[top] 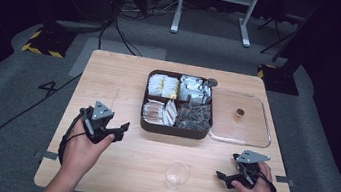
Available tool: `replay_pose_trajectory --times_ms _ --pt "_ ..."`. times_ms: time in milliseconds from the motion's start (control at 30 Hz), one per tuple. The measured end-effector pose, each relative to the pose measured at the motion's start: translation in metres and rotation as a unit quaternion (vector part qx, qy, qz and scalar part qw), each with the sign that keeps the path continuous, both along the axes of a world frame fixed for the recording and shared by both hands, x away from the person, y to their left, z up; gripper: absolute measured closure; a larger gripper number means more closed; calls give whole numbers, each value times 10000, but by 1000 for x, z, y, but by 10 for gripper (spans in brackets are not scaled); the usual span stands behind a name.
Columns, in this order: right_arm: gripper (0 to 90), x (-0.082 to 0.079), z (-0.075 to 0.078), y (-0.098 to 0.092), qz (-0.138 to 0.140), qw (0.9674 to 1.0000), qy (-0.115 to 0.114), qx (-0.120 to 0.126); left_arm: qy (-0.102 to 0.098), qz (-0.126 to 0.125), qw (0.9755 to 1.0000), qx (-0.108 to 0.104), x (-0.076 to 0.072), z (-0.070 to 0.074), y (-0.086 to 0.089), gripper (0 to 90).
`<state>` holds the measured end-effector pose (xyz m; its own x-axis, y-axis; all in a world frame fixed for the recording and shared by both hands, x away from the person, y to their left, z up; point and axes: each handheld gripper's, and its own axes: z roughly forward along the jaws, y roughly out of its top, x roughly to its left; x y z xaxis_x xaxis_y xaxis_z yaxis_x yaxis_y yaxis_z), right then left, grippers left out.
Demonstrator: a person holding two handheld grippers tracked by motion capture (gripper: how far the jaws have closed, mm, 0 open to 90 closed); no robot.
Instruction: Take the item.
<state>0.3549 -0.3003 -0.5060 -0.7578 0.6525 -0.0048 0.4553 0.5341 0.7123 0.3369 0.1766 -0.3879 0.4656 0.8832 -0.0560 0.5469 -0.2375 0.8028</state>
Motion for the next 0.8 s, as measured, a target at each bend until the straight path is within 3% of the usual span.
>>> replay_pose_trajectory --times_ms 167,233,300,367,467,667,800 --pt "5 0 0 0 3 10000 1 2 -62 -96 9999 -8 13 9 -9 357" --pt "5 0 0 0 6 10000 1 2 -21 -272 9986 -452 23 13 -15 358" --pt "5 0 0 0 14 10000 2 6 83 -389 9955 -861 30 15 -17 358" --pt "5 0 0 0 22 10000 3 6 52 -367 9953 -896 36 18 -22 359" --pt "5 0 0 0 26 10000 2 4 -22 -343 9965 -765 43 21 -27 374" --pt "5 0 0 0 24 10000 3 6 -188 -414 9976 -527 71 33 -46 375" --pt "5 0 0 0 30 10000 0 -1 -168 -417 9979 -462 82 36 -54 381"
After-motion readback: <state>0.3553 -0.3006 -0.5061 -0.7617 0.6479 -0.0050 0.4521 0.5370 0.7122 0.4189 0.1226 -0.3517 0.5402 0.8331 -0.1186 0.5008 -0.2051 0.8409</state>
